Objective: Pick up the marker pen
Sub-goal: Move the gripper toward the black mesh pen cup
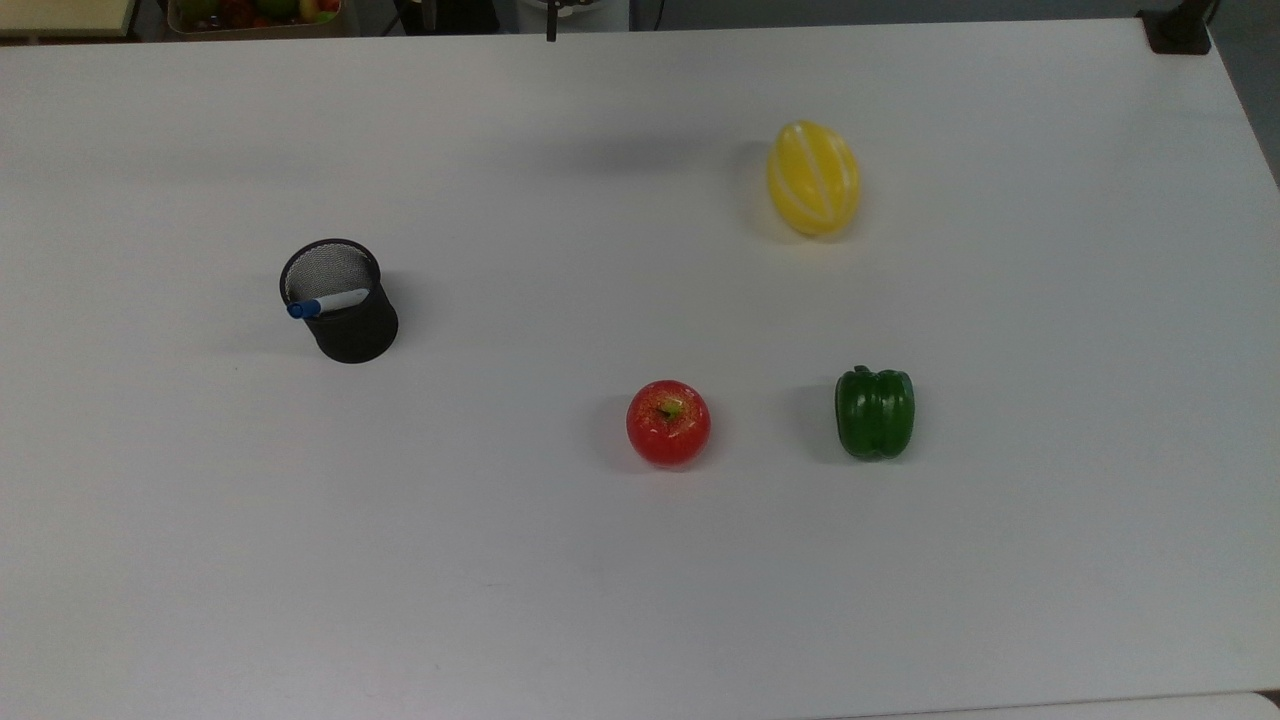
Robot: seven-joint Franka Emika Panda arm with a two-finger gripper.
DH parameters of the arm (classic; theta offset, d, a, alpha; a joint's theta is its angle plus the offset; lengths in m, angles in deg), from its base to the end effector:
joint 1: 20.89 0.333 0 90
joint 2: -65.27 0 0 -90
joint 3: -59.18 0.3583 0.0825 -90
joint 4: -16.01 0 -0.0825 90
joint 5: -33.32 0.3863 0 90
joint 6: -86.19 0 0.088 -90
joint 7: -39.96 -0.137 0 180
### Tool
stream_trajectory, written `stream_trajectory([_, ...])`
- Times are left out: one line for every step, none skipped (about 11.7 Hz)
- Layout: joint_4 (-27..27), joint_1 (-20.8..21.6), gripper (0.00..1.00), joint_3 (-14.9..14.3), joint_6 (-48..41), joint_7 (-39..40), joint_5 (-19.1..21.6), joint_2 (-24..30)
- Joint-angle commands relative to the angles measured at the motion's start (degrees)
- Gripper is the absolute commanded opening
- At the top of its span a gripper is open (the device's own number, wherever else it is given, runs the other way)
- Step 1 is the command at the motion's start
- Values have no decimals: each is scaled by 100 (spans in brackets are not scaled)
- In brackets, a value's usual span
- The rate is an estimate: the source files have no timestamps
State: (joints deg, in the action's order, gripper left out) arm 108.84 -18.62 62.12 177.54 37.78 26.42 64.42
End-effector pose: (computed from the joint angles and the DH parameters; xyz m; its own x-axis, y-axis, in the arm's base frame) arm 0.5602 0.0346 0.6081 0.9978 0.0559 -0.0362 0.0599 -0.9909 0.1206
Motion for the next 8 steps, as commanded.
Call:
stream_trajectory([-20, -7, 100, -4, -91, -72, 75, 102])
stream_trajectory([-20, 1, 100, 14, -100, -89, 110, 102])
stream_trajectory([-2, 1, 100, 14, -100, -133, 249, 102])
stream_trajectory([-2, 1, 100, 22, -100, -194, 286, 102])
stream_trajectory([7, 1, 100, 23, -100, -212, 286, 102])
stream_trajectory([16, 1, 100, 23, -100, -213, 286, 94])
stream_trajectory([16, -7, 100, 23, -100, -213, 286, 94])
stream_trajectory([-2, -33, 100, 5, -100, -204, 286, 68])
